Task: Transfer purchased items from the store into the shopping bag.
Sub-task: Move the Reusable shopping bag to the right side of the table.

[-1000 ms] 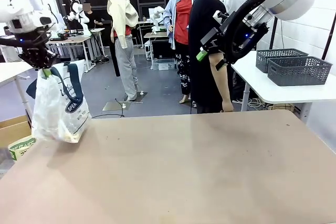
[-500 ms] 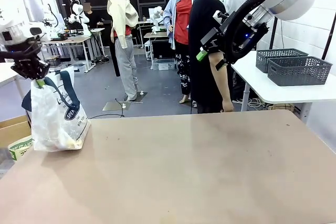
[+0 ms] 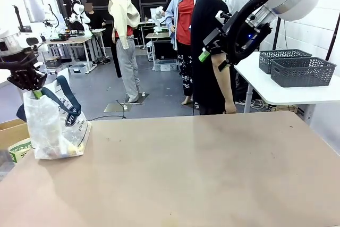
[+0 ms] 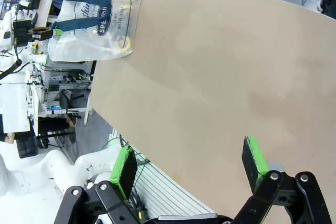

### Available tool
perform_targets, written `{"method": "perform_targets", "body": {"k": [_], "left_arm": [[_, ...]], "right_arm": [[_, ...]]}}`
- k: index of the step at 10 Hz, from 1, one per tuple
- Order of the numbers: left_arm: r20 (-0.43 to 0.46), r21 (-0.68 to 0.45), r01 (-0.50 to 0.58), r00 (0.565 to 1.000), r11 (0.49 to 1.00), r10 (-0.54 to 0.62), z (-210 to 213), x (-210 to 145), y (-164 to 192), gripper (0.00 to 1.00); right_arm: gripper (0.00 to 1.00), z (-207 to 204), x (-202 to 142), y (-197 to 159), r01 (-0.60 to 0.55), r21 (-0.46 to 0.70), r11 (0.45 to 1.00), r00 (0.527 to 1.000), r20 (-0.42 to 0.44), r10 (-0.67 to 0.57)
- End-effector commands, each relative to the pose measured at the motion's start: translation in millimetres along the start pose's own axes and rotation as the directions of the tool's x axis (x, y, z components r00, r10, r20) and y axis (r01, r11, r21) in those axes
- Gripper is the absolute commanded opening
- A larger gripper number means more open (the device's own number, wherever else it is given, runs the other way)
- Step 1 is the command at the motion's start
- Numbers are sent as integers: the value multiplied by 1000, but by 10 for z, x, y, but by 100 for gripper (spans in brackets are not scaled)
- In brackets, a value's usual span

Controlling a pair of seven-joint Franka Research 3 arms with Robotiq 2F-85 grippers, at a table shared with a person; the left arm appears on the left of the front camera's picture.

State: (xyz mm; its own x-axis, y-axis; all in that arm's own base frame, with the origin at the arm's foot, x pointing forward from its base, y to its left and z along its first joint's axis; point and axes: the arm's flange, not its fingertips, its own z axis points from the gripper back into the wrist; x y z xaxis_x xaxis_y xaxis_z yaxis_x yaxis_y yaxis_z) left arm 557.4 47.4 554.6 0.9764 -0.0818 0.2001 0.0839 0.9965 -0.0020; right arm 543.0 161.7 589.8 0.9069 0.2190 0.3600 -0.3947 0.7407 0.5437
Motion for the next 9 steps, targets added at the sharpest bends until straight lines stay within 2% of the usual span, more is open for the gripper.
{"method": "perform_targets", "body": {"k": [1,9], "left_arm": [[6,11,0,1000,1000,0,33,33,2,0],[6,11,0,1000,1000,0,33,33,2,0]], "right_arm": [[100,-7,-1,15,13,-3,1000,1000,7,-13],[100,-7,-1,15,13,-3,1000,1000,7,-13]]}}
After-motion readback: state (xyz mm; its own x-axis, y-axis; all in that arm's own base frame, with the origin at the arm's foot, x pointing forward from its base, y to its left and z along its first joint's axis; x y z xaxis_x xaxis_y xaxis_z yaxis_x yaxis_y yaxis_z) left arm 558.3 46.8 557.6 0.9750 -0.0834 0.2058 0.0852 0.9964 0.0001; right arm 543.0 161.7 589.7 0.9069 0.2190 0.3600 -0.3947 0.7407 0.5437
